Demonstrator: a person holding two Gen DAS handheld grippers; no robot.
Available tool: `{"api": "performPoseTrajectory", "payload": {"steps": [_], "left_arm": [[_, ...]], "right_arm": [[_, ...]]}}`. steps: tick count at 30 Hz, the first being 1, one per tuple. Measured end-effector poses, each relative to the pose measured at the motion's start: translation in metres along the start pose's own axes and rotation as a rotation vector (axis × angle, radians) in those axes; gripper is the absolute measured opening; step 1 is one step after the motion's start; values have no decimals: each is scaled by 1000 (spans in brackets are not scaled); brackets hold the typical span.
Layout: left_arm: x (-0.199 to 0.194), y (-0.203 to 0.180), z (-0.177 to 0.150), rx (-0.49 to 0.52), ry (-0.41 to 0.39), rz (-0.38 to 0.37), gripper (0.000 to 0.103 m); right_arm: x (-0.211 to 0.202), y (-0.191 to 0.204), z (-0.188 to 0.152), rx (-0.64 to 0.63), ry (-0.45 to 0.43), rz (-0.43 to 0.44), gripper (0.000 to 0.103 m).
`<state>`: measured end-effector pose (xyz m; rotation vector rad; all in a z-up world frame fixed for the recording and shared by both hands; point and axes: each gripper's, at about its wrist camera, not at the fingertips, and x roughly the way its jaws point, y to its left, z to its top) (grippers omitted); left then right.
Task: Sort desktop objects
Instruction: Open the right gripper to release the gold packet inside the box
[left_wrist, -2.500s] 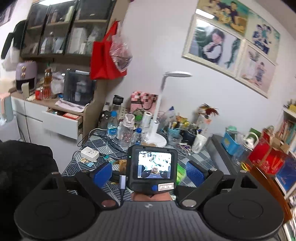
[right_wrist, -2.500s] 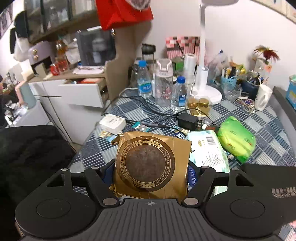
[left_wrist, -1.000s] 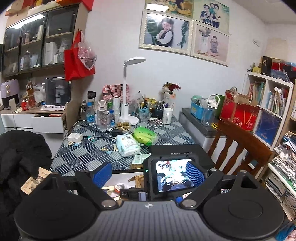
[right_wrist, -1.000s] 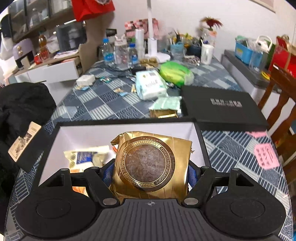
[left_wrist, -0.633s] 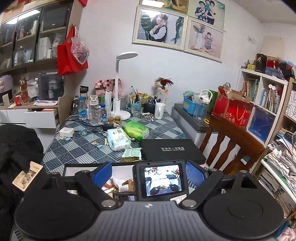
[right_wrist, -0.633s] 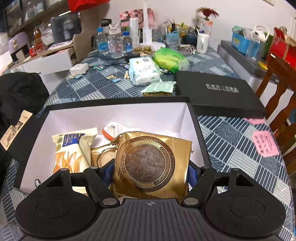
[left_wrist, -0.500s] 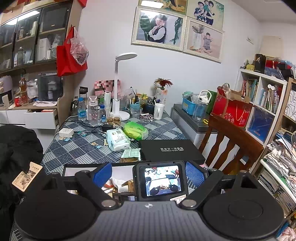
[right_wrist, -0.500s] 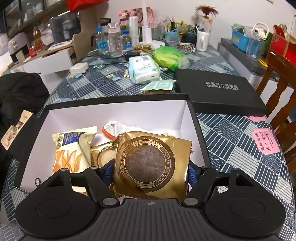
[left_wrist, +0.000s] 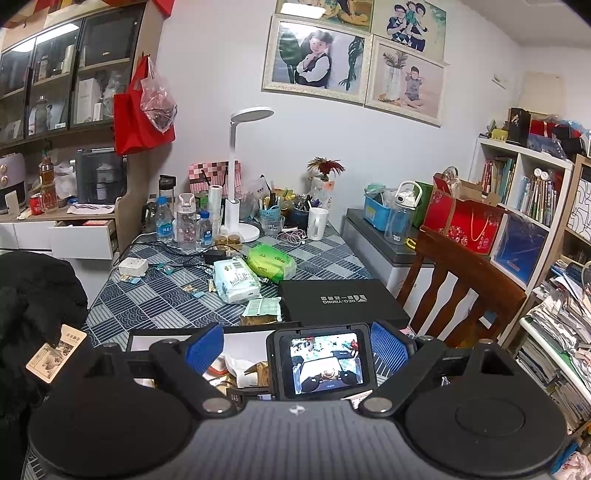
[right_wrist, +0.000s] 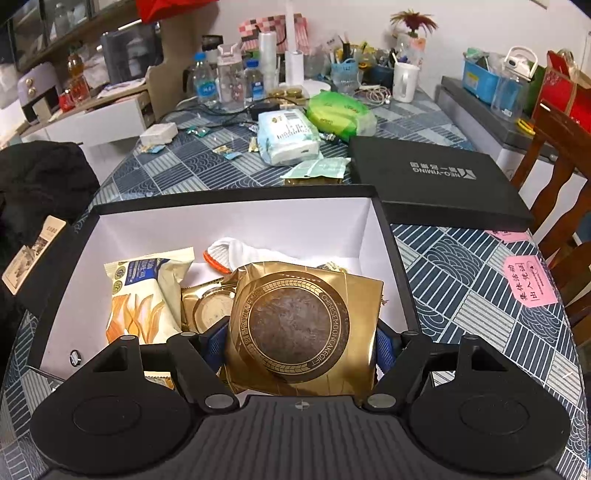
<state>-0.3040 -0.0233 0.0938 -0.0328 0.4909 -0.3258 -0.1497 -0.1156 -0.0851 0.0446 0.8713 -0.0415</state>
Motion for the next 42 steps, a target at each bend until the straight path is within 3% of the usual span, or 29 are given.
{"api": "performPoseTrajectory", "payload": {"steps": [21,25,26,27,32,42], "left_arm": [[-4,-5,2,11,-3,-6,103],[-5,-6,2,8,-3,-6,103],[-5,-6,2,8,-5,-6,103],[-5,-7,2,8,-6,-6,103],[-4,-7,3,3,-10,-6,103],[-3,-4,2,0,-9,-5,103]], "right_arm": [[-2,3,-4,-16,-6,-12,73],[1,5,-5,-36,-10,-23,86],[0,6,-6,-43,-25,-36,99],[-1,8,-7,-51,-42,-49,103],[-4,16,-3,-96,-93,-56,103],[-3,15,-3,-83,-75,-62,103]]}}
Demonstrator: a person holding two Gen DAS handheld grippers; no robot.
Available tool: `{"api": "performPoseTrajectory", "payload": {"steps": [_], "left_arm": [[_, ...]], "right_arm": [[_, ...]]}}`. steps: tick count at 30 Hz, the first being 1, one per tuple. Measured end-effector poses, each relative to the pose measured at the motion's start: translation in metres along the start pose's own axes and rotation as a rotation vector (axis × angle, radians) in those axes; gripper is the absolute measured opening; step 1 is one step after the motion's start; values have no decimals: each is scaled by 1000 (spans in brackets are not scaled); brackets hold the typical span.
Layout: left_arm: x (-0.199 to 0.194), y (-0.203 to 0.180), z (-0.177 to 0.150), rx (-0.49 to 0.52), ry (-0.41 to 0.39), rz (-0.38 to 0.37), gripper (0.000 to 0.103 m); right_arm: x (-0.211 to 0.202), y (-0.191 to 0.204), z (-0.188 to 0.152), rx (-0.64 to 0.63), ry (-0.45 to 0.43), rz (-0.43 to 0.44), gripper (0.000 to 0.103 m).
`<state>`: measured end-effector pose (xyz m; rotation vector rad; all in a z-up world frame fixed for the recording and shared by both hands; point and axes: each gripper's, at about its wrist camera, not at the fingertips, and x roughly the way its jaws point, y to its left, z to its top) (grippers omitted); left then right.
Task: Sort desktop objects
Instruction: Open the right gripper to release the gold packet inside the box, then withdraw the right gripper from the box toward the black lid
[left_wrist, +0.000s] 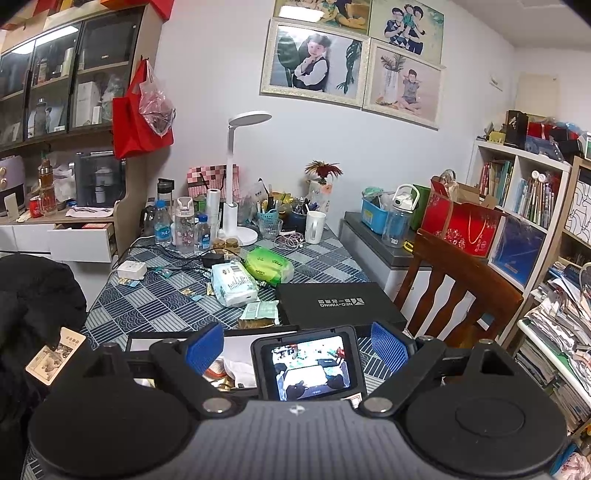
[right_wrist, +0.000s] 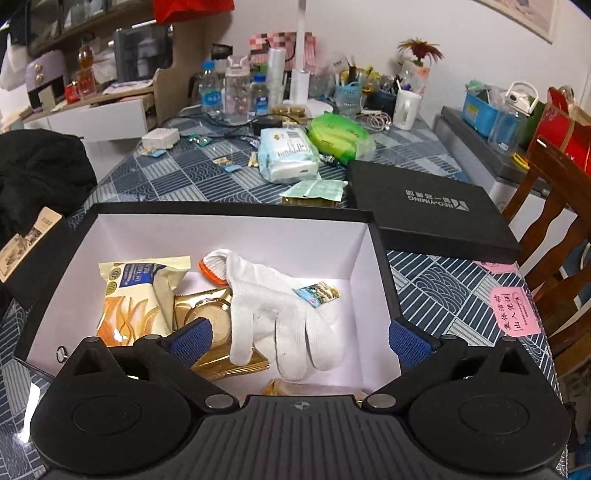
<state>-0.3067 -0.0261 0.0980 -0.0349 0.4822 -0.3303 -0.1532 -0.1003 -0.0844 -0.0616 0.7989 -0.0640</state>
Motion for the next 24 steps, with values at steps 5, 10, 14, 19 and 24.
{"api": "performPoseTrajectory", "payload": {"steps": [5,10,14,19,24], "left_arm": [[2,-1,0,4,4,-1,103],[3,0,1,3,8,1,103],[2,8,1,8,12,-6,103],[5,7,0,8,13,-6,103],[8,5,-3,8,9,-6,103]], "right_arm": [[-2,-1,-1,1,-3,1,103],[-2,-3,-1,7,-4,2,103],[-1,-5,0,10,1,0,103],[0,-8,2,17,5,1,103],[0,-7,5,15,-2,2,103]]}}
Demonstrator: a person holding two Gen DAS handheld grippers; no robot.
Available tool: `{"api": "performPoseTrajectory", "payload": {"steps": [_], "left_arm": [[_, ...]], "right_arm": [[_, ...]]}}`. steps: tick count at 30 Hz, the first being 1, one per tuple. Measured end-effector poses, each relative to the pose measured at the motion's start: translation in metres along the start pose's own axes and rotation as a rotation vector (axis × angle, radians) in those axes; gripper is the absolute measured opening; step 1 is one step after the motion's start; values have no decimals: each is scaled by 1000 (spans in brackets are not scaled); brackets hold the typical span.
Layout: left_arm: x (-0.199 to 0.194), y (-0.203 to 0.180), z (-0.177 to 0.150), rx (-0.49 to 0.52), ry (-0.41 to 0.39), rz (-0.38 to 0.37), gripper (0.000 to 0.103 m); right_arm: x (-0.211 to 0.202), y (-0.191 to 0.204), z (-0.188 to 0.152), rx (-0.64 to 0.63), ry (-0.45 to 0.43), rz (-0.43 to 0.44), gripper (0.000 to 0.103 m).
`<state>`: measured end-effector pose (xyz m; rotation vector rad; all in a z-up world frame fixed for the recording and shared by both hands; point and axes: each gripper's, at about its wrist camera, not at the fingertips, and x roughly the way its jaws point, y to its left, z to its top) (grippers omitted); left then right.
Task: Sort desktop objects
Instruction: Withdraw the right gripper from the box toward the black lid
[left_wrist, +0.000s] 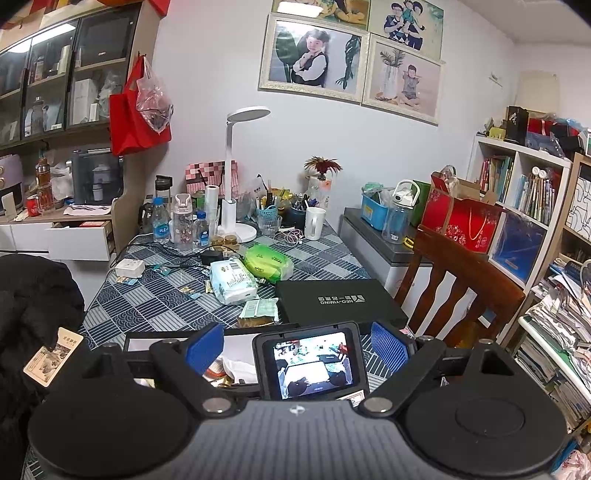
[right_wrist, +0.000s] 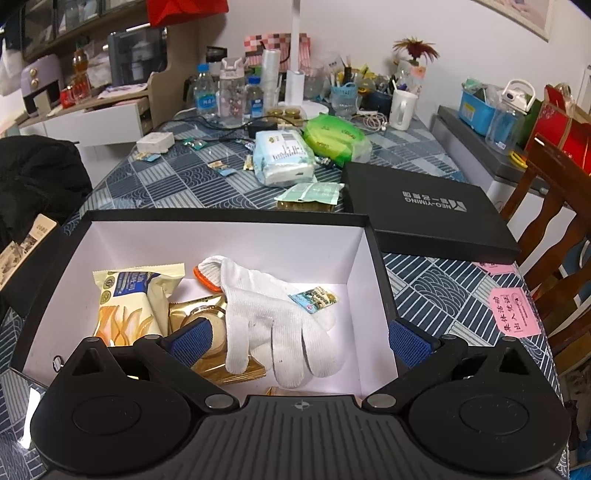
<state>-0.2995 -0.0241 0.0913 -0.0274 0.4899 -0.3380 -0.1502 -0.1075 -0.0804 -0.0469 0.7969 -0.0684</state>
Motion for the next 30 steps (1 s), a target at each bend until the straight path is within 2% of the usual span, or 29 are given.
{"api": "performPoseTrajectory", "payload": {"steps": [30], "left_arm": [[13,-10,6,-3,1,5,103]], "right_arm": [[1,1,11,-9,-6,-2,103]]}}
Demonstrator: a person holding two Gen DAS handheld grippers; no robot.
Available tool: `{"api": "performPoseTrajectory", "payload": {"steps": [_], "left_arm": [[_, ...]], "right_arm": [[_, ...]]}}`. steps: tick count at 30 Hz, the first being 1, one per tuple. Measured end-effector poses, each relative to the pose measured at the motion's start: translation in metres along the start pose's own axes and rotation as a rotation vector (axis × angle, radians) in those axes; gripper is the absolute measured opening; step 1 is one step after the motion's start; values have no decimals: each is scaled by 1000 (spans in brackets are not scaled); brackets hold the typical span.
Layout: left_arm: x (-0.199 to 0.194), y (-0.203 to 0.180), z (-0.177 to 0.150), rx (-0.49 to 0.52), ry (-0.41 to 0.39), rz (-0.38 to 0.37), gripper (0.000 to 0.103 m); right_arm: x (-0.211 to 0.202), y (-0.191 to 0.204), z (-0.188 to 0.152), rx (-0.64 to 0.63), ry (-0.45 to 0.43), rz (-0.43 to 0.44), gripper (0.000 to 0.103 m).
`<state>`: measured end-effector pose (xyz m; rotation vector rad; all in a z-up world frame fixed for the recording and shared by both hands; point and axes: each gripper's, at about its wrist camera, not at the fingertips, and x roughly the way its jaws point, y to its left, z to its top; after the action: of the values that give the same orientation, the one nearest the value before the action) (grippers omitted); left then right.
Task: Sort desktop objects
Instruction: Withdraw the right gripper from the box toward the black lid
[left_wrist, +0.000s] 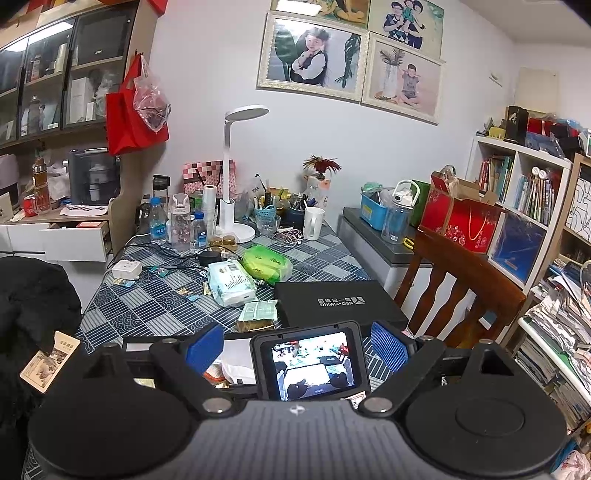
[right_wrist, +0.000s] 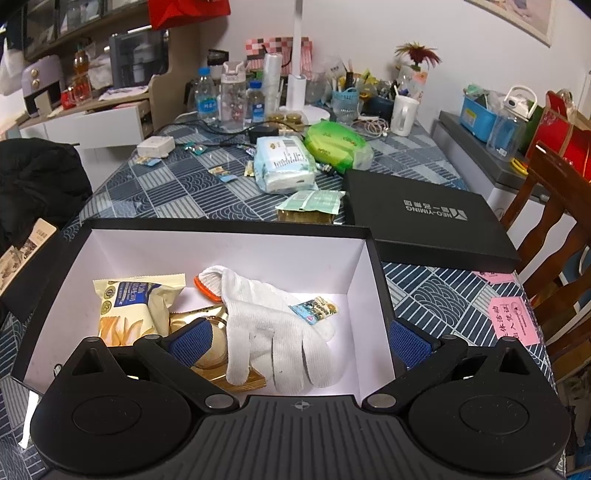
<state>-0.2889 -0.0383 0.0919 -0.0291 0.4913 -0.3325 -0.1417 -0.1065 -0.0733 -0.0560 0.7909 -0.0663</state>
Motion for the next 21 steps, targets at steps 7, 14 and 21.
{"api": "performPoseTrajectory", "payload": {"steps": [7,14,21], "left_arm": [[-1,8,4,-6,-3,-3,103],[2,9,8,-11,-9,-6,103],[6,15,21,-22,-39,2,103]], "right_arm": [[0,-1,4,-1,-3,-3,103],[-1,-2,8,-1,-8,-9,103],[-9,0,24,-7,-41,-15,103]]}}
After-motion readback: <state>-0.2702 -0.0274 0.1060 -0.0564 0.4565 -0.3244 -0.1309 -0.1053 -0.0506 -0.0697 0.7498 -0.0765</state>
